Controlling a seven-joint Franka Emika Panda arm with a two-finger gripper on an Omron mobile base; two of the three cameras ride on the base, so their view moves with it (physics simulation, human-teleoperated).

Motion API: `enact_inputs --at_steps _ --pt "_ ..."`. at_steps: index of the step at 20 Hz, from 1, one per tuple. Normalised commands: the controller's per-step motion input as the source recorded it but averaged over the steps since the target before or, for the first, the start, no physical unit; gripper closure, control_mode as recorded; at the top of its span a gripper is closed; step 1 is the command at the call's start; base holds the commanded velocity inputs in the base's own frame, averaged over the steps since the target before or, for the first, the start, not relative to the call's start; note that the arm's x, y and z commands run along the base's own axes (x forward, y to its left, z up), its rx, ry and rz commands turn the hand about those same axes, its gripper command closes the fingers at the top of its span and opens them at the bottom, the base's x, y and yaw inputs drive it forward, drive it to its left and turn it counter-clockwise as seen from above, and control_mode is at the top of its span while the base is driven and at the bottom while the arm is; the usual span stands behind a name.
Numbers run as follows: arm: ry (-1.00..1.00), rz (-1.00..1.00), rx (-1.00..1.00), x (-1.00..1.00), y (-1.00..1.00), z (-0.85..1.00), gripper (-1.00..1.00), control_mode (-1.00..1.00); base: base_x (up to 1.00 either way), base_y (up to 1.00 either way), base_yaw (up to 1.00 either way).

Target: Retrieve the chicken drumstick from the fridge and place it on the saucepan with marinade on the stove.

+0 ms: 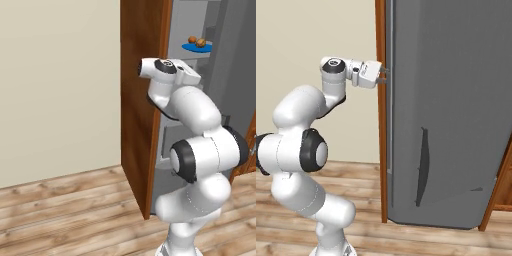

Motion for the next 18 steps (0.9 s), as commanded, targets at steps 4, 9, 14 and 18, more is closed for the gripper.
enact_inputs --at_steps 4,9,14,18 --pt "-0.05 -0.02 0.00 0.12 -0.33 0.00 -1.00 -1.00 0.00 0.00 0.00" --pt "-0.08 -0.01 0.00 0.08 -0.32 0.00 -1.00 -1.00 0.00 0.00 0.00" --pt "-0.05 -0.02 0.00 0.05 -0.30 0.00 -1.00 -1.00 0.00 0.00 0.00" --pt "0.00 -0.12 0.00 -0.04 -0.46 0.00 -1.00 -1.00 0.00 0.00 0.00"
